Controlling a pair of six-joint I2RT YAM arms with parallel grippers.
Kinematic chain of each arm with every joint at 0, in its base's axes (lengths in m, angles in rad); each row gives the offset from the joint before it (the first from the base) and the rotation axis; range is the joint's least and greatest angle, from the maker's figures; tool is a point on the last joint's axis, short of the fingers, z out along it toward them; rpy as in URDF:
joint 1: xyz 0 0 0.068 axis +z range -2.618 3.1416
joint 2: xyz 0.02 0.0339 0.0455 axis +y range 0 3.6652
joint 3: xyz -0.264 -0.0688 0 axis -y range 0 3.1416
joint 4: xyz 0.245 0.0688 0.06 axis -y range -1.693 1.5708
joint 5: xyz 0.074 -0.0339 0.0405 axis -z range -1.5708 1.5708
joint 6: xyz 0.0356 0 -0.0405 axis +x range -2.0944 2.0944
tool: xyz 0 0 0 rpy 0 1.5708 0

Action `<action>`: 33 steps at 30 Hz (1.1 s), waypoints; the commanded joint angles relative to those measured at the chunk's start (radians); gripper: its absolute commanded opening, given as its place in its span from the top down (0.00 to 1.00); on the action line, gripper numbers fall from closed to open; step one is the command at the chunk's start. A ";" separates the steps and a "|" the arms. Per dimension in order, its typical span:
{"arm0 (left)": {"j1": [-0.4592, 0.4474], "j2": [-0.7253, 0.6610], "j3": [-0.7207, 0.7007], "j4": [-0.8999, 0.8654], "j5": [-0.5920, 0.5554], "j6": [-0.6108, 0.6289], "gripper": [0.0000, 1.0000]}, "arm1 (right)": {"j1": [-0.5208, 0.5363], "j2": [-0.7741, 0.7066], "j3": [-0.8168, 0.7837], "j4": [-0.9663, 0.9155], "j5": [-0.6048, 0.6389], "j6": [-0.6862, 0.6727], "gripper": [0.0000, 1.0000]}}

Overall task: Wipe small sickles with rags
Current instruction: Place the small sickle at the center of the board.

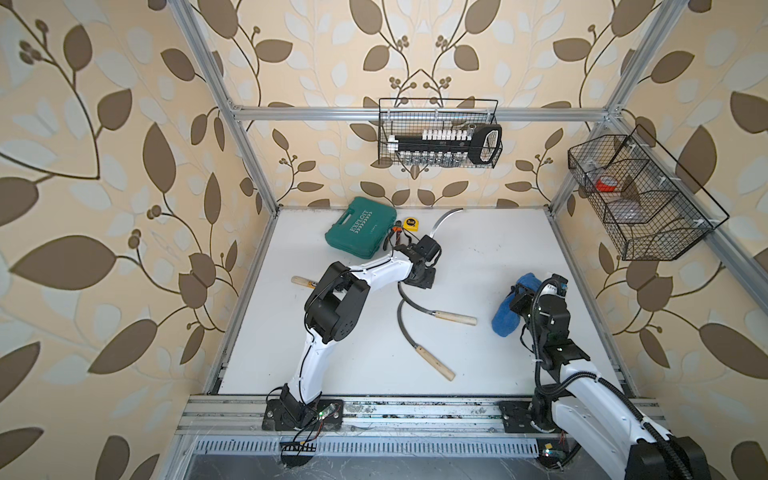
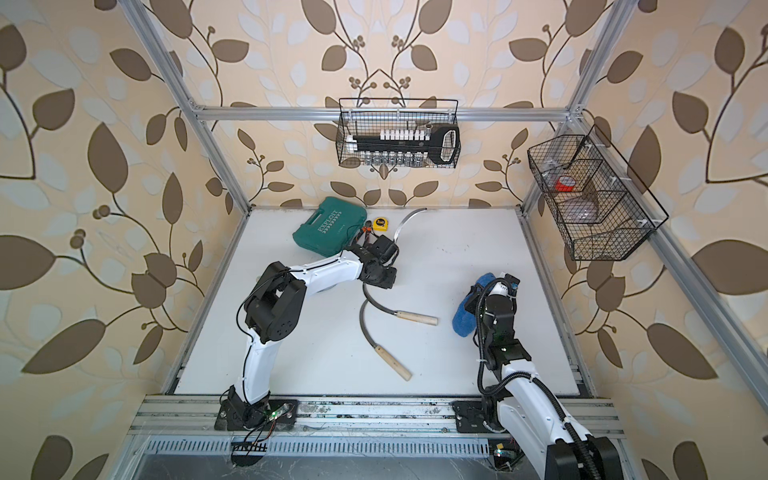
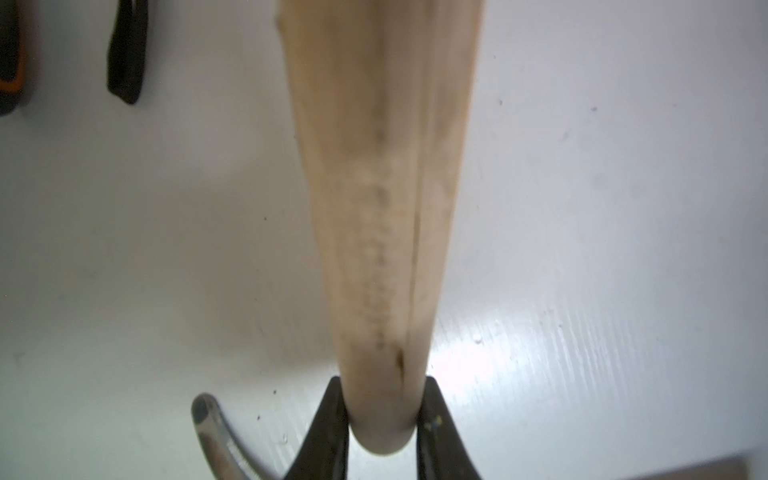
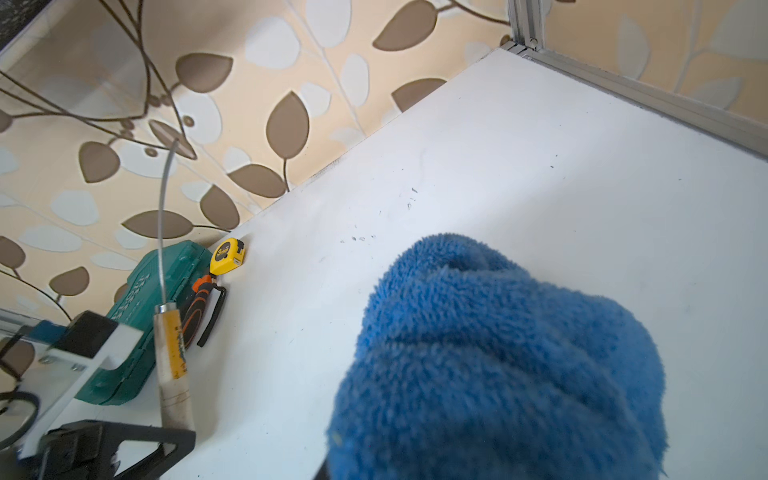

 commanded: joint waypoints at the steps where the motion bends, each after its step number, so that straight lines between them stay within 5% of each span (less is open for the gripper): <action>1: -0.001 0.053 0.134 -0.145 -0.035 0.031 1.00 | -0.003 0.012 0.000 0.030 0.001 0.016 0.98; 11: -0.001 0.180 0.308 -0.306 -0.100 0.087 1.00 | -0.003 0.078 0.032 0.033 -0.035 0.004 0.99; 33: -0.003 0.176 0.330 -0.284 -0.010 0.125 0.64 | -0.003 0.073 0.027 0.033 -0.042 0.007 0.96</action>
